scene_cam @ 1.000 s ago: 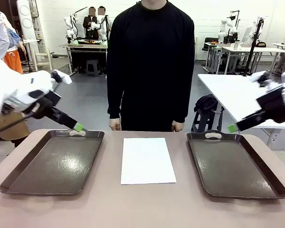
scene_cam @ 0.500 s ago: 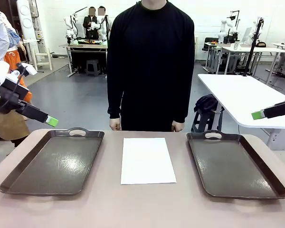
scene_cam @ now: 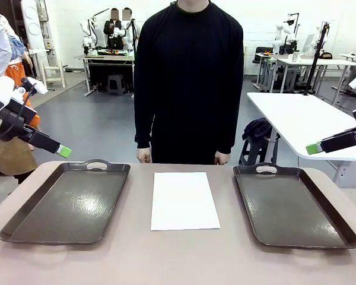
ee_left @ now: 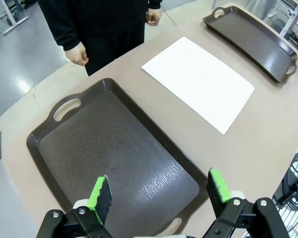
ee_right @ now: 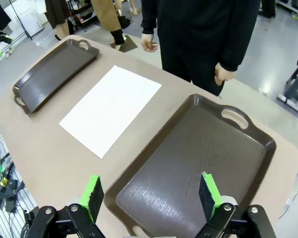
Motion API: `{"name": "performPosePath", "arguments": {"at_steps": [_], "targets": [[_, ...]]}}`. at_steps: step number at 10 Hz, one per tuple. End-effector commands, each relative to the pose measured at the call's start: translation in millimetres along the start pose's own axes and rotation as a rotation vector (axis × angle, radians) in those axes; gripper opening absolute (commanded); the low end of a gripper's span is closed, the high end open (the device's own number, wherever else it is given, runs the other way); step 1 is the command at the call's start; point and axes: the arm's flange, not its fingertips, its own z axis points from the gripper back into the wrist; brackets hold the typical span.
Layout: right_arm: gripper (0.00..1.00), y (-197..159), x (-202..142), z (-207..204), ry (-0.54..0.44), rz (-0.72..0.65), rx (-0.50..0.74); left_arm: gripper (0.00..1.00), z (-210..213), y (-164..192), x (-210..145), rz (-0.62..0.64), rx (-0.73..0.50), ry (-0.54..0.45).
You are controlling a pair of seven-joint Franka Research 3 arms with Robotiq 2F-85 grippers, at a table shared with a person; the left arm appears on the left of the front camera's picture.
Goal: Sort the A4 documents.
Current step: Receive the A4 Paper.
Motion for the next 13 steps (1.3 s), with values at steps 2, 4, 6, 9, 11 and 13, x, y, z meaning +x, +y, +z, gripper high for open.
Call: {"name": "performPosePath", "arguments": {"at_steps": [2, 4, 6, 9, 11, 13], "targets": [[1.0, 10, -30, -9, -0.012, 0.005, 0.012, 1.0, -6, -25, -54, 0.014, 0.022, -0.017], [1.0, 10, -31, -9, -0.008, -0.004, -0.003, 1.0, -8, -24, -54, 0.029, 0.018, -0.001], [1.0, -1, -1, -2, 0.005, -0.003, -0.002, 1.0, 1, 2, 0, 0.003, 0.007, -0.003], [1.0, -1, -1, -2, 0.005, -0.003, -0.002, 1.0, 1, 2, 0, 0.003, 0.007, -0.003], [1.0, -1, -1, -2, 0.005, -0.003, -0.002, 1.0, 1, 2, 0, 0.003, 0.007, -0.003], [1.0, -1, -1, -2, 0.005, -0.003, -0.002, 1.0, 1, 2, 0, 0.003, 0.007, -0.003]]}}
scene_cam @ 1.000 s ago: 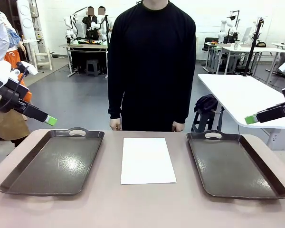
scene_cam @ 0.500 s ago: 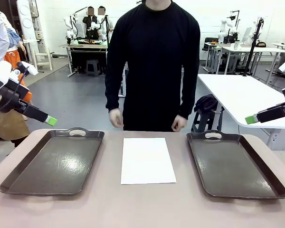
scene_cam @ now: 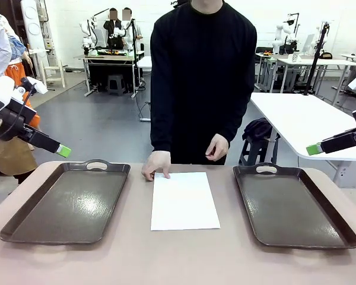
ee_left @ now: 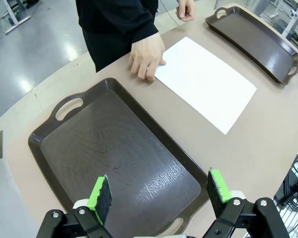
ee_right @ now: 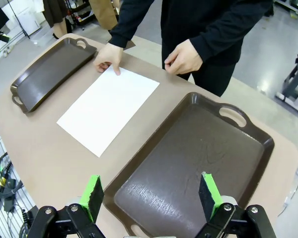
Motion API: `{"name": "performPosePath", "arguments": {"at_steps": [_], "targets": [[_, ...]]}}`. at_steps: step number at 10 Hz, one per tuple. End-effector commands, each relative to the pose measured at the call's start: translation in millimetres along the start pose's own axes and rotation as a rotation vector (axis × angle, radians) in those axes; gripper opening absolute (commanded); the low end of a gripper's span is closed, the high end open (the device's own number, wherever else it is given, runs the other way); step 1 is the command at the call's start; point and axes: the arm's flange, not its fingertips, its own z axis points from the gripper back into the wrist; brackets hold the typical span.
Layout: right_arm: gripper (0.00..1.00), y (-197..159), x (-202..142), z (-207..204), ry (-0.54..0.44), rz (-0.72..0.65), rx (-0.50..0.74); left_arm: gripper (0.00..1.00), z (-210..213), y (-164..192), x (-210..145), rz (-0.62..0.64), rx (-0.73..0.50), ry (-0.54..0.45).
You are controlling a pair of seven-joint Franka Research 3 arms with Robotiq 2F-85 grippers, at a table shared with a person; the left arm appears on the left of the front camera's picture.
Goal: Sort the A4 documents.
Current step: Receive the A4 Paper.
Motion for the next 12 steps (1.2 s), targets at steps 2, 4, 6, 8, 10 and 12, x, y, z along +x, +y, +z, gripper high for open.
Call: {"name": "performPosePath", "arguments": {"at_steps": [2, 4, 6, 8, 10, 12], "targets": [[1.0, -0.1, -0.4, -1.1, -0.003, -0.002, 0.009, 1.0, 0.5, 0.4, 0.1, 0.0, -0.001, -0.003], [1.0, -0.1, -0.4, -1.1, -0.003, -0.002, 0.009, 1.0, 0.5, 0.4, 0.1, 0.0, -0.001, -0.003], [1.0, -0.1, -0.4, -1.1, -0.003, -0.002, 0.009, 1.0, 0.5, 0.4, 0.1, 0.0, -0.001, -0.003], [1.0, -0.1, -0.4, -1.1, -0.003, -0.002, 0.009, 1.0, 0.5, 0.4, 0.1, 0.0, -0.001, -0.003], [1.0, -0.1, -0.4, -1.1, -0.003, -0.002, 0.009, 1.0, 0.5, 0.4, 0.1, 0.0, -0.001, -0.003], [1.0, -0.1, -0.4, -1.1, -0.003, -0.002, 0.009, 1.0, 0.5, 0.4, 0.1, 0.0, -0.001, -0.003]]}}
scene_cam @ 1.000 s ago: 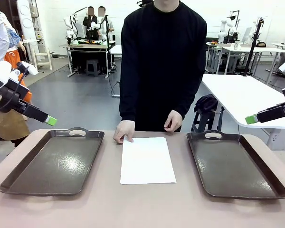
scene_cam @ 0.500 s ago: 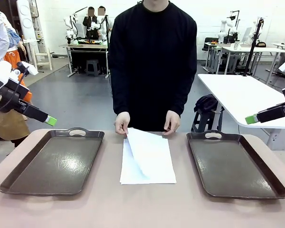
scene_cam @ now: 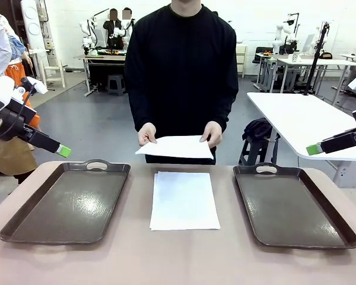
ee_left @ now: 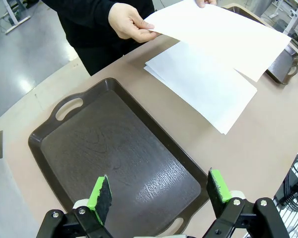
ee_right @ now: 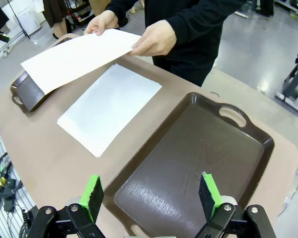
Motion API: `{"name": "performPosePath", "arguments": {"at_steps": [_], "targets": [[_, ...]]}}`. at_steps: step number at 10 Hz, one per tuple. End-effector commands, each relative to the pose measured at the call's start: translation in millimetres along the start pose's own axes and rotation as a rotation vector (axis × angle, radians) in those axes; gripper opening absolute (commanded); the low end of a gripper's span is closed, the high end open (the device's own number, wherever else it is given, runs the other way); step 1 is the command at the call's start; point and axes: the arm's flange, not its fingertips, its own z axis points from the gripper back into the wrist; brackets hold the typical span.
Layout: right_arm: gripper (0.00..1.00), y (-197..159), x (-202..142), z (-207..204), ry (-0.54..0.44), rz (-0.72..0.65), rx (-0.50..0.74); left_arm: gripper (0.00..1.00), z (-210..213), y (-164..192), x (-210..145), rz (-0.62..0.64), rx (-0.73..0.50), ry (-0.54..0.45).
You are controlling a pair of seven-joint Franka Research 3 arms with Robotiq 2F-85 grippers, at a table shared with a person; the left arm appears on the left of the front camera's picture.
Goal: Sort the A4 documents.
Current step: Receive the A4 Paper.
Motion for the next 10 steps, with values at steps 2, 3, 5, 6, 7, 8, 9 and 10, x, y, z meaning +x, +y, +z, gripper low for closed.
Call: {"name": "performPosePath", "arguments": {"at_steps": [2, 3, 5, 6, 7, 8, 9, 10], "targets": [[1.0, -0.1, -0.4, -1.1, -0.003, -0.002, 0.009, 1.0, 0.5, 0.4, 0.1, 0.0, -0.001, -0.002], [1.0, -0.1, -0.4, -1.1, -0.003, -0.002, 0.009, 1.0, 0.5, 0.4, 0.1, 0.0, -0.001, -0.002], [1.0, -0.1, -0.4, -1.1, -0.003, -0.002, 0.009, 1.0, 0.5, 0.4, 0.1, 0.0, -0.001, -0.002], [1.0, -0.1, -0.4, -1.1, -0.003, -0.002, 0.009, 1.0, 0.5, 0.4, 0.1, 0.0, -0.001, -0.002], [1.0, -0.1, -0.4, -1.1, -0.003, -0.002, 0.009, 1.0, 0.5, 0.4, 0.1, 0.0, -0.001, -0.002], [1.0, -0.1, -0.4, -1.1, -0.003, -0.002, 0.009, 1.0, 0.5, 0.4, 0.1, 0.0, -0.001, -0.002], [1.0, -0.1, -0.4, -1.1, -0.003, -0.002, 0.009, 1.0, 0.5, 0.4, 0.1, 0.0, -0.001, -0.002], [1.0, -0.1, -0.4, -1.1, -0.003, -0.002, 0.009, 1.0, 0.5, 0.4, 0.1, 0.0, -0.001, -0.002]]}}
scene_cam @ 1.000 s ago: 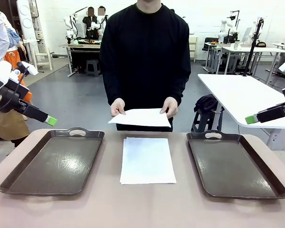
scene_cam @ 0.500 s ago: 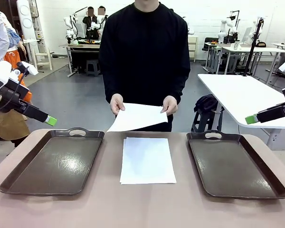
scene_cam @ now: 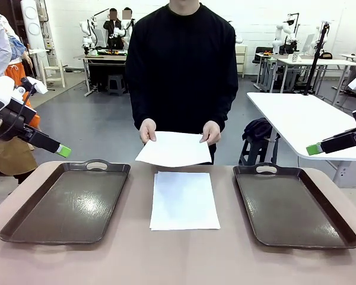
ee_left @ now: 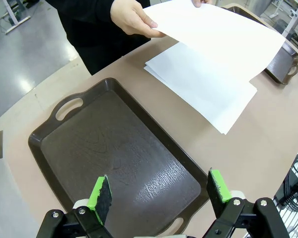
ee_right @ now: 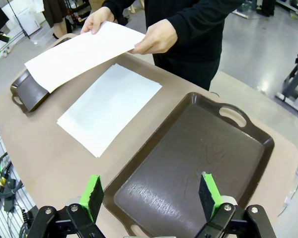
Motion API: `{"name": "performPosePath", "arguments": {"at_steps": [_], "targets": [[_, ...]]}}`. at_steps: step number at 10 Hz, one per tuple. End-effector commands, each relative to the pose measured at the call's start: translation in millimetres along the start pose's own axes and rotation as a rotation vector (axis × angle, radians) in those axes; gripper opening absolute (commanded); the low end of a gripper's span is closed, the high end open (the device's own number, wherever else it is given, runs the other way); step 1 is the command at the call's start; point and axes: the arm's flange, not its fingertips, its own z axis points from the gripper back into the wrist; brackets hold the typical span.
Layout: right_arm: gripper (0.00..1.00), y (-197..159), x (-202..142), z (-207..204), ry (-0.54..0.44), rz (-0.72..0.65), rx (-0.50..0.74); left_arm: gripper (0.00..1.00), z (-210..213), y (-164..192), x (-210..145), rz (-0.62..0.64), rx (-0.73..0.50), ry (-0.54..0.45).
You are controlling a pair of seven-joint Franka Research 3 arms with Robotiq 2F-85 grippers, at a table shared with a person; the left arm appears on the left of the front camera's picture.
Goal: Sort the A4 documents.
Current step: Receive the A4 Paper.
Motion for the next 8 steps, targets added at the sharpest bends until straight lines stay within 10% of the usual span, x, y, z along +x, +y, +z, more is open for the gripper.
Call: {"name": "performPosePath", "arguments": {"at_steps": [1, 8], "targets": [[1.0, -0.1, -0.4, -1.1, -0.003, -0.002, 0.009, 1.0, 0.5, 0.5, 0.1, 0.0, -0.001, -0.002], [1.0, -0.1, -0.4, -1.1, -0.003, -0.002, 0.009, 1.0, 0.5, 0.5, 0.1, 0.0, -0.001, -0.002]]}}
